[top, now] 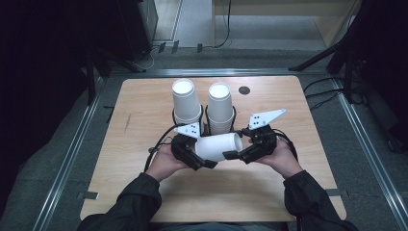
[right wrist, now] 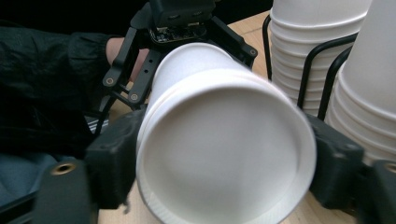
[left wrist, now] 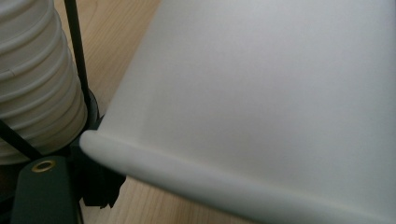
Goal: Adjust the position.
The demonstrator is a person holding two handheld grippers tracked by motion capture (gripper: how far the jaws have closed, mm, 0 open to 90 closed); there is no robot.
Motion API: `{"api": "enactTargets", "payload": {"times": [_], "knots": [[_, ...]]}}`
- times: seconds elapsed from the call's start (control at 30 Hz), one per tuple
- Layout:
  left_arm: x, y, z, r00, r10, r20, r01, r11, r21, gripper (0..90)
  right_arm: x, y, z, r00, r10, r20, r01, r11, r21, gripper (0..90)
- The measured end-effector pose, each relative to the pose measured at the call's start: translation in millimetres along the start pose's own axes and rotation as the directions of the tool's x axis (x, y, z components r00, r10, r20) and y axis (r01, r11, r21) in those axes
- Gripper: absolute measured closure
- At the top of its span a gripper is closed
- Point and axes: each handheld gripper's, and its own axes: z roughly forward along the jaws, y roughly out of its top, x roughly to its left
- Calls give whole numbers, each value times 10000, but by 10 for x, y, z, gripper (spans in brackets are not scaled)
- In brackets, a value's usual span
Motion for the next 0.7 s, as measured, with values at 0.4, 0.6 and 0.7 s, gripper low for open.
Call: {"api": "enactTargets", "payload": {"times": [0.4,0.6,0.7], "knots": [[38,15,-149,9989,262,-399,-233,9971,720,136,9,-33,18,9994,-310,175,295,9964,794,167],[89,-4,-258,9981,105,-610,-46,9955,949,135,-5,-71,43,9993,-264,269,229,9923,1221,170],[93,1,-294,9959,156,-896,-44,9923,1235,135,-14,-76,51,9988,-359,318,313,9907,1326,171]]}}
